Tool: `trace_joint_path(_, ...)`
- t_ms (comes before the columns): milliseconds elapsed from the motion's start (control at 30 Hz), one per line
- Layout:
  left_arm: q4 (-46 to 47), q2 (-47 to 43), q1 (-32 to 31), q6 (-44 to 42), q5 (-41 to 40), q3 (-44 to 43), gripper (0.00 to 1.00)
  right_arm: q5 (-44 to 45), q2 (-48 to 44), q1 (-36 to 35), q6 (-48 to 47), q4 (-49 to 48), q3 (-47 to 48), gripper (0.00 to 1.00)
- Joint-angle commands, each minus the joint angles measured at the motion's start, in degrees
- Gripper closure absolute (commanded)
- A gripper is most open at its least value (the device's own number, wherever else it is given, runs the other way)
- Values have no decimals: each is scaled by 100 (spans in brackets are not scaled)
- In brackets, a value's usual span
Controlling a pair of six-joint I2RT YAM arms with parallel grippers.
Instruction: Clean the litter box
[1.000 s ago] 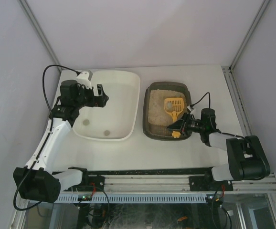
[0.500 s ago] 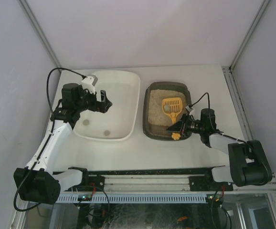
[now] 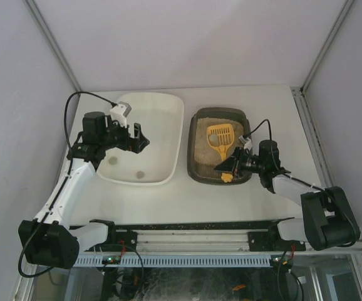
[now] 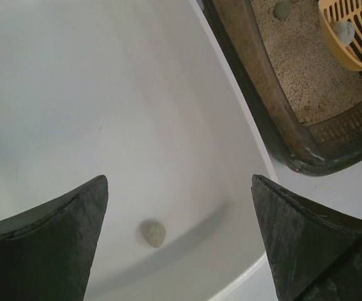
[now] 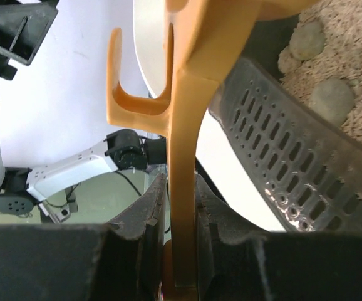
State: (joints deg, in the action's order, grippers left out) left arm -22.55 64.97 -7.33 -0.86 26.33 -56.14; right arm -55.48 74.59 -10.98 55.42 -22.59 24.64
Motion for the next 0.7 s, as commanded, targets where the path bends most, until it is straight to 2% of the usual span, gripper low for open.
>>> trace_joint_path(0, -295, -34, 57, -158, -215, -491, 0, -28, 15, 46, 303, -707, 47, 100)
trace_joint_path(100, -590, 22, 376, 53, 234, -779, 0, 182, -59, -437, -9, -100, 359, 100)
trace_joint_path(200, -812, 194, 870, 230, 879, -1070, 0, 343, -238, -582, -55, 116, 536, 100)
trace_joint_path(300, -1481, 627, 1014, 13, 432, -1606, 0, 597, -253, -904, -395, 887, 973, 100)
trace_joint_path(400, -1463, 772, 1259, 28, 103, -1706, 0, 866, -134, -1257, -754, 1659, 1534, 100)
trace_joint_path(467, -1351, 809, 1508, 152, 99, -1739, 0, 1125, 50, -1473, -1076, 2350, 2106, 100)
trace_joint_path(667, -1926, 1434, 2143, 191, 519, -2462, 0, 2066, 1197, -2336, -1877, 4211, 4120, 100)
